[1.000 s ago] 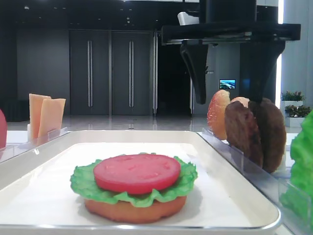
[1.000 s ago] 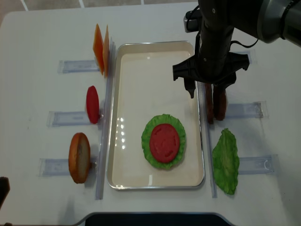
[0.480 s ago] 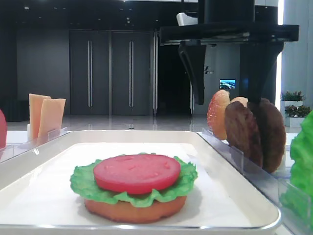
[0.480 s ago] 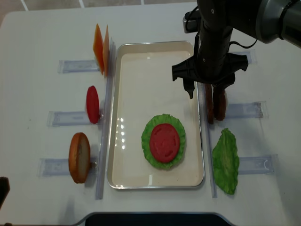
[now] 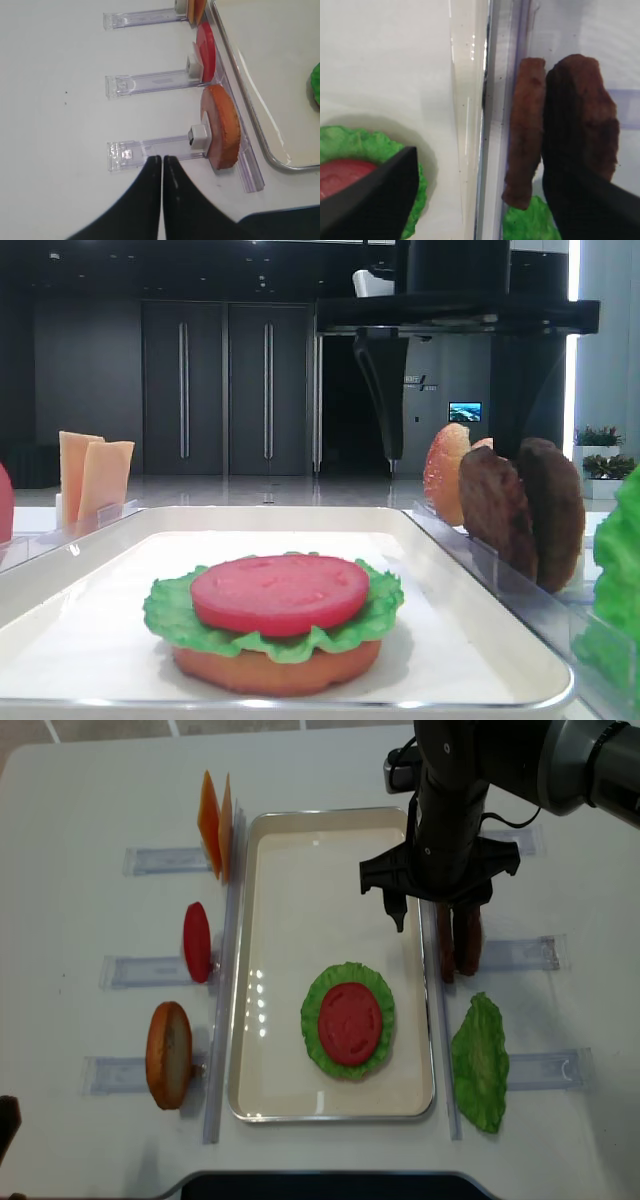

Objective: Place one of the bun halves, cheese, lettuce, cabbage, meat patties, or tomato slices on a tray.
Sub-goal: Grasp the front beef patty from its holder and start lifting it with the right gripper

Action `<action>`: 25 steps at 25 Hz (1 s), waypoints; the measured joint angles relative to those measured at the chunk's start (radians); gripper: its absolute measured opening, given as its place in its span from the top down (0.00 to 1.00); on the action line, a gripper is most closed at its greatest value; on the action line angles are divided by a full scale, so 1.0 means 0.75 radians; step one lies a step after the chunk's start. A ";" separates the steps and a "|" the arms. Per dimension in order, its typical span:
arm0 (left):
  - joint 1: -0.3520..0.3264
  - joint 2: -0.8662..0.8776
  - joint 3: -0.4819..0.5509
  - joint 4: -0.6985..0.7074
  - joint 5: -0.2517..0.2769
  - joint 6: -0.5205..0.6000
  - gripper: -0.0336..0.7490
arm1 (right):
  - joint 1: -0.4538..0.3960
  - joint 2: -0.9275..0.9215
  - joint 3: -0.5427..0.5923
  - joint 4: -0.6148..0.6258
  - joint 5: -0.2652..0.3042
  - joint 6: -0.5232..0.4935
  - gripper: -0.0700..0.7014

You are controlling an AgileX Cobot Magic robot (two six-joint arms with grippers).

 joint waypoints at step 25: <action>0.000 0.000 0.000 0.000 0.000 0.000 0.96 | 0.005 0.078 0.000 -0.072 -0.002 0.003 0.35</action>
